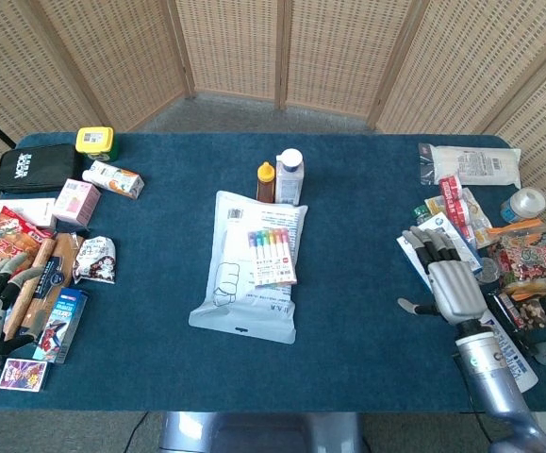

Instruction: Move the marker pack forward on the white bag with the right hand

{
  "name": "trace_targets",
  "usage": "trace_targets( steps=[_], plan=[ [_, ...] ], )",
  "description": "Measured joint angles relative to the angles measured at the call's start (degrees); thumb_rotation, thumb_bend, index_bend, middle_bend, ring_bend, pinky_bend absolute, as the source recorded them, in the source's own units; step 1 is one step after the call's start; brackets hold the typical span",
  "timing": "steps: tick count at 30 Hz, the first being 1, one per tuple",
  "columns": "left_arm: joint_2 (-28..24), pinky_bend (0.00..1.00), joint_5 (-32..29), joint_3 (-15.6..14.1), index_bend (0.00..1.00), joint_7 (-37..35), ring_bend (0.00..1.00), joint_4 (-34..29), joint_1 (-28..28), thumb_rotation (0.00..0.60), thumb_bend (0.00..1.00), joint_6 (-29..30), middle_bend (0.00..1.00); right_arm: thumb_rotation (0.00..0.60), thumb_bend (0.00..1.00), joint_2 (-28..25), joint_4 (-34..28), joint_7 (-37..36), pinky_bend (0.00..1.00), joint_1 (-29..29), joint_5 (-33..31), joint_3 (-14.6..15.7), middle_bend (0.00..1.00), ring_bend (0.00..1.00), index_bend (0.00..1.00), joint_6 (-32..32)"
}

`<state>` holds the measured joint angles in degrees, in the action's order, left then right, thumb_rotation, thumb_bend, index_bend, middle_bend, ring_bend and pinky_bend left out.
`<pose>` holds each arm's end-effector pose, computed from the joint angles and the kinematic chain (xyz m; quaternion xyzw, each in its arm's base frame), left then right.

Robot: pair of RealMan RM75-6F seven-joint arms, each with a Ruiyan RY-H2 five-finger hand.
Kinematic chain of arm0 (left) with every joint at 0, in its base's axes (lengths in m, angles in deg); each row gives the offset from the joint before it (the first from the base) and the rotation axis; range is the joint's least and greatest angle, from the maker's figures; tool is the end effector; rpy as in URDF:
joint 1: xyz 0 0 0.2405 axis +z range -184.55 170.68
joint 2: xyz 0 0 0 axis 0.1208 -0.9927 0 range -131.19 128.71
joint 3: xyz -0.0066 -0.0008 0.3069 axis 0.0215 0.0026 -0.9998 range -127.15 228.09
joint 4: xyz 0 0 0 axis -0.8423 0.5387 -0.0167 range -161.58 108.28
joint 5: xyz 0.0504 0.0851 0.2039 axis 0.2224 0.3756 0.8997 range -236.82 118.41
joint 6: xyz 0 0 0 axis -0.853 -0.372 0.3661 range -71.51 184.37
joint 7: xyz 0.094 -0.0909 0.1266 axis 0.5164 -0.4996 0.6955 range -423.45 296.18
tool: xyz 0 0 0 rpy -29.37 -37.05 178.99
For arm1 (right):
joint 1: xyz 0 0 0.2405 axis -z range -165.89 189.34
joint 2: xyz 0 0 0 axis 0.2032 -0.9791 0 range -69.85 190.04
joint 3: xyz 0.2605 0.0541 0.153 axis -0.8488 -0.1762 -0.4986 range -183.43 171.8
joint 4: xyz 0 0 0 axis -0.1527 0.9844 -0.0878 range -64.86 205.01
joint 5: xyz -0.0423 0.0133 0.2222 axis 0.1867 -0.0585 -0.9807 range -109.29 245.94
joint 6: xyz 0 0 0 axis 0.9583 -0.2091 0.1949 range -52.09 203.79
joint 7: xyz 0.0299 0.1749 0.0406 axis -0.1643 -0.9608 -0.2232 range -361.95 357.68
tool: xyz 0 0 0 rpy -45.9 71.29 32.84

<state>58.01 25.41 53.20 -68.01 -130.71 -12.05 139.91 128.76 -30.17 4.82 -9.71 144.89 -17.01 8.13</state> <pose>-0.3281 0.2216 0.1731 -0.5589 -0.4563 -0.4332 0.5401 -0.2623 -0.3377 0.1046 0.6399 -0.4132 0.4298 0.4847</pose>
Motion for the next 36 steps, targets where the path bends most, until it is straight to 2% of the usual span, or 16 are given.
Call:
trace_targets(
  steps=[9,15,36],
  plan=[
    [-1.21,0.00,0.36,0.35,0.20,-0.85,0.00,-0.57,-0.45,0.600,0.49,-0.09,0.03,0.600,0.00,5.50,0.40,6.96,0.00,-9.13,-4.53,-2.90,0.00,0.00,0.00,7.70],
    [-1.41,0.00,0.30,0.25,0.19,-1.34,0.00,-0.42,-0.38,0.600,0.48,-0.04,0.03,0.600,0.00,9.38,1.86,9.10,0.00,-13.76,-6.74,-3.85,0.00,0.00,0.00,10.97],
    [-1.73,0.00,-0.23,0.45,0.18,-1.83,0.00,-0.35,-0.03,0.600,0.48,0.71,0.03,0.600,0.00,20.78,8.65,15.84,0.00,-23.27,-14.03,-3.69,0.00,0.00,0.00,14.39]
  ],
)
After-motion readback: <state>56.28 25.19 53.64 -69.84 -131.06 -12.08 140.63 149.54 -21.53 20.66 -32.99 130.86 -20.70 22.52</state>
